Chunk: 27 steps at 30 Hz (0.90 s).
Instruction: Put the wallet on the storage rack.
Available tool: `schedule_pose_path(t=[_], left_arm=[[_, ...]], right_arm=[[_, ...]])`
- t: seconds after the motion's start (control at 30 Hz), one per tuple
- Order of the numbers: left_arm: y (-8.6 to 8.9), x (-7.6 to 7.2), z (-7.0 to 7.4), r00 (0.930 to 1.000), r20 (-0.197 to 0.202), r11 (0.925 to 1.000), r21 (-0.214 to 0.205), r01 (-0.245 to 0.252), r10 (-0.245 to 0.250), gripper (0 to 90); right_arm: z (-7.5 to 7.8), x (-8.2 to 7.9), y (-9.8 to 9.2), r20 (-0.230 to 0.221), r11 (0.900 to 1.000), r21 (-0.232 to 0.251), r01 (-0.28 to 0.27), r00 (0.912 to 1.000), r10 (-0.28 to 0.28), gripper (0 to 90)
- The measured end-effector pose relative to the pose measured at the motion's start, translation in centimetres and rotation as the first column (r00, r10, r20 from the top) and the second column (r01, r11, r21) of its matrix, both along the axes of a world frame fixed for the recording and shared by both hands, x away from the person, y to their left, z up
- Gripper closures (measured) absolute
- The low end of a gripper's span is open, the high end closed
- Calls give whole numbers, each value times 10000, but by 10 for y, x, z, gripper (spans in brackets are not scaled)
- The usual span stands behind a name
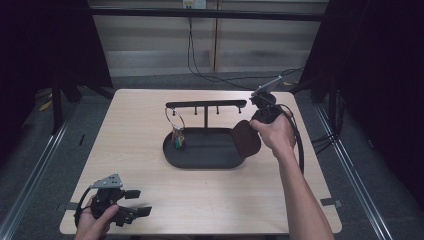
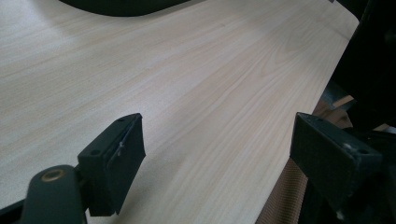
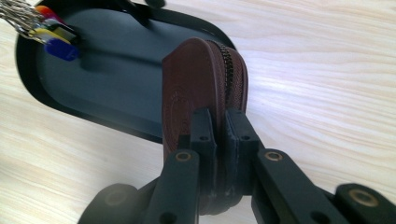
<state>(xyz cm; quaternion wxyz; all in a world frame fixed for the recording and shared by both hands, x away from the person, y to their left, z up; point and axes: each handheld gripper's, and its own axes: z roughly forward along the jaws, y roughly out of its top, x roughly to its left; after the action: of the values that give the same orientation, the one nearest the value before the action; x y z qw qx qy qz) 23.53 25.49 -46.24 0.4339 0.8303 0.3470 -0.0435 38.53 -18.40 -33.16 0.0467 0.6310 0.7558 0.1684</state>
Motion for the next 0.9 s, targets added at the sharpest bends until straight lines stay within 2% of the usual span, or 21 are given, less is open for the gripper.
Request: schedule_pose_path(t=[0.3, 0.37, 0.47, 0.63, 0.73, 0.8, 0.87, 0.9], left_arm=[[0, 0, 0, 10000, -21, 10000, 5, 20, -20, 178], [0, 0, 0, 10000, -18, 10000, -13, 16, -16, 178], [0, 1, 0, 10000, -50, 10000, -20, 9, -9, 178], [1, 1, 0, 10000, -30, 10000, -38, 14, -15, 178], [1, 1, 0, 10000, -38, 10000, -48, -23, 23, 178], [1, 1, -1, 10000, -37, 10000, -4, -12, 12, 178], [0, 1, -1, 10000, -36, 10000, 1, 2, -2, 178], [0, 1, -1, 10000, -56, 10000, -23, 4, -4, 178]], right_arm=[[-7, 2, 2, 71, 9990, 441, -25, 10000, 22, 834], [-8, 3, 3, 68, 9972, 751, 32, 10000, -37, 834], [-12, 4, 3, 66, 9962, 872, 46, 10000, -52, 835], [-23, 9, 2, 102, 9894, 1426, 278, 9995, -295, 836], [-26, 10, 1, 96, 9871, 1565, 349, 9993, -369, 836], [-29, 11, -1, 181, 9804, 1901, 513, 9983, -557, 837], [-31, 12, -2, 211, 9794, 1956, 495, 9983, -547, 837], [-33, 14, -3, 225, 9759, 2102, 583, 9977, -645, 837]])
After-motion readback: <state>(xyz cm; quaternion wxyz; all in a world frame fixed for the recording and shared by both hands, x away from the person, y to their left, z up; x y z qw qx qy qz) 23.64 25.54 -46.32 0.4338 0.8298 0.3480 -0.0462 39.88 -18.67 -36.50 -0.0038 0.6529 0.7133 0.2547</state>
